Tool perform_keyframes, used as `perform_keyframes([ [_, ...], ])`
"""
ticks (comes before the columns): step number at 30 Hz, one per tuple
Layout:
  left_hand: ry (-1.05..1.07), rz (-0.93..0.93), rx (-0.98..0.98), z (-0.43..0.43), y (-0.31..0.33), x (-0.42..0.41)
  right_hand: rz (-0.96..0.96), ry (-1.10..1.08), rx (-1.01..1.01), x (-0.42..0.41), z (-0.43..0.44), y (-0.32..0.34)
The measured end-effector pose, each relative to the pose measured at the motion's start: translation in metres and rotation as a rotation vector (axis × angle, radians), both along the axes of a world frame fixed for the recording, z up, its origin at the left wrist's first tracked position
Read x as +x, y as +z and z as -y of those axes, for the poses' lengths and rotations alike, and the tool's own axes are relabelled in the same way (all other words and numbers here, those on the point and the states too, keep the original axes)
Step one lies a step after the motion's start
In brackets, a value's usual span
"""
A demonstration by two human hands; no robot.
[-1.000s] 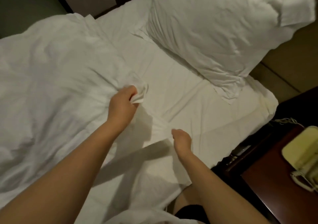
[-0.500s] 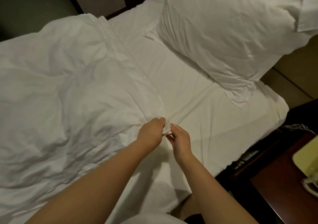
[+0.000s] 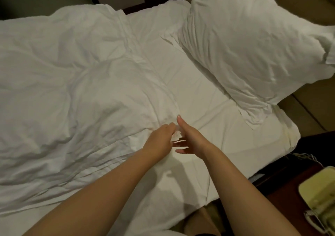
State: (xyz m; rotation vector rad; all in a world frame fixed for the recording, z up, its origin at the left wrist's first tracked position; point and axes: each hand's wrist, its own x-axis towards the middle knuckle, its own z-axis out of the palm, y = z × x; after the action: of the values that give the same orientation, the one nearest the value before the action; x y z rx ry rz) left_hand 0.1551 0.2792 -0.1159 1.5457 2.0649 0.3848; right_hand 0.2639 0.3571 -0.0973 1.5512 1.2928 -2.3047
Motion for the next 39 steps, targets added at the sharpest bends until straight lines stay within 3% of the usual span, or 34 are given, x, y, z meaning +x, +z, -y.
perform_keyframes([
  [2, 0.123, 0.079, 0.028, 0.001, 0.006, -0.005, 0.074, 0.075, -0.039, -0.015, -0.008, 0.005],
  [5, 0.237, 0.095, 0.055, 0.008, 0.019, -0.014, 0.087, 0.010, 0.002, -0.042, -0.009, 0.009],
  [7, 0.267, -0.146, 0.193, 0.016, 0.029, -0.030, -0.070, -0.067, 0.075, -0.075, -0.012, 0.035],
  [9, 0.380, -0.509, 0.479, 0.017, 0.056, -0.064, -0.384, -0.058, 0.163, -0.108, -0.022, 0.086],
  [11, 0.546, -0.628, 0.661, 0.016, 0.079, -0.100, -0.485, -0.040, 0.271, -0.116, -0.035, 0.124],
  [13, 0.519, -0.572, 0.577, 0.020, 0.079, -0.106, -0.252, -0.092, 0.343, -0.088, -0.057, 0.108],
  [16, 0.237, -0.490, 0.104, 0.027, 0.024, -0.048, 0.163, -0.123, 0.324, -0.003, -0.071, 0.020],
  [18, 0.234, -0.399, -0.168, 0.029, 0.004, -0.009, 0.240, -0.198, 0.183, 0.010, -0.059, -0.010],
  [20, 0.279, -0.386, -0.255, 0.025, -0.006, 0.009, 0.187, -0.176, 0.151, -0.008, -0.055, -0.003],
  [22, 0.340, -0.412, -0.238, 0.011, -0.001, 0.007, 0.042, -0.143, 0.248, -0.023, -0.060, 0.019],
  [24, 0.443, -0.477, -0.083, -0.005, 0.001, -0.001, -0.002, -0.106, 0.305, -0.009, -0.071, 0.024],
  [27, 0.082, -0.467, -0.200, -0.011, -0.011, 0.004, 0.317, -0.030, 0.338, 0.057, -0.078, -0.019],
  [29, -0.011, -0.367, -0.351, -0.004, -0.022, 0.026, 0.411, -0.052, 0.282, 0.078, -0.071, -0.050],
  [36, 0.070, -0.288, -0.446, 0.013, -0.049, 0.060, 0.481, 0.228, 0.464, 0.074, -0.059, -0.070],
  [39, 0.169, -0.202, -0.315, -0.001, -0.046, 0.060, 0.462, 0.251, 0.374, 0.055, -0.056, -0.064],
])
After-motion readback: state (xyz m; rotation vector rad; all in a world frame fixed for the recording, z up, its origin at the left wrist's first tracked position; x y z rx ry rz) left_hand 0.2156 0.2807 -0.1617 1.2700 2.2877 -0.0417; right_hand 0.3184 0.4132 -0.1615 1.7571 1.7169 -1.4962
